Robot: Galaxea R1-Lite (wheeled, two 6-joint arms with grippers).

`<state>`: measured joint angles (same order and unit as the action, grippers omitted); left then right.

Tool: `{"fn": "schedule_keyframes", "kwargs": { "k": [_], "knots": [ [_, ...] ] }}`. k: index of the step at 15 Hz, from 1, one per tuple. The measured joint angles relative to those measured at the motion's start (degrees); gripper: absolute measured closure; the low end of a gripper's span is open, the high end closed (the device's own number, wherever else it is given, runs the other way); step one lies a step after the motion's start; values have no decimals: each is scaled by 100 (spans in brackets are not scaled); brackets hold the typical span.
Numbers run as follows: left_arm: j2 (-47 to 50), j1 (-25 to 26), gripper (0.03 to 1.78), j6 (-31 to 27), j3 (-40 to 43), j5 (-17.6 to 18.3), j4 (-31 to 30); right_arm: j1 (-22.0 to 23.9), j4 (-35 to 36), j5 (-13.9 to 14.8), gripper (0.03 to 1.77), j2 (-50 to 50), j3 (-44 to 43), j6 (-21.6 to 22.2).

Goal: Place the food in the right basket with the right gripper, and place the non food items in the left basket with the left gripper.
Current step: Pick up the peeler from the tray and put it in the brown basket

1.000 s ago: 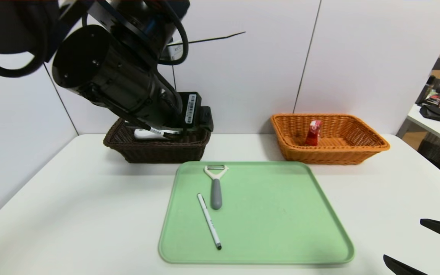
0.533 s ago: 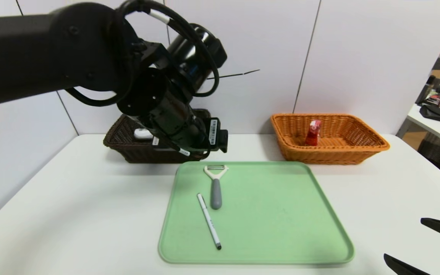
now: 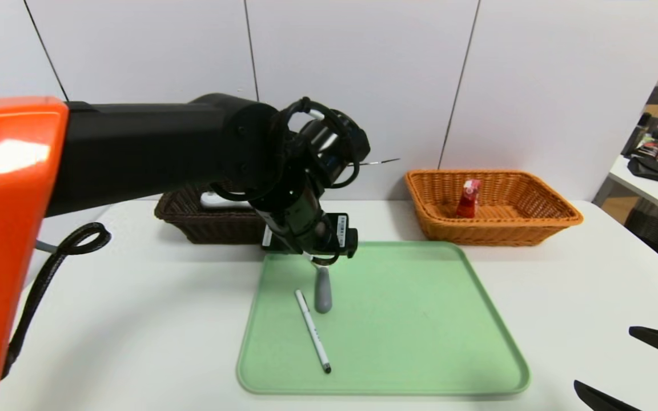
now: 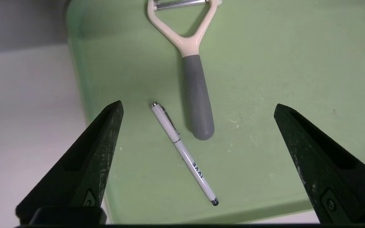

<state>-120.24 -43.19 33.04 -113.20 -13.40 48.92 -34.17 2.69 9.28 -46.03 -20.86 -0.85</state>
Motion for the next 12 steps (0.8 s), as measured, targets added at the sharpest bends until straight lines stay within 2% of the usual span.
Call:
{"fn": "schedule_keyframes", "kwargs": {
  "k": [3,12],
  "knots": [
    [-289,34,12,41,-13,190,-74,0,-2,0,10,4,9,0],
    [-680,249,12,89,-17,233,-68,0,-2,-2,10,55,11,-2]
  ]
}}
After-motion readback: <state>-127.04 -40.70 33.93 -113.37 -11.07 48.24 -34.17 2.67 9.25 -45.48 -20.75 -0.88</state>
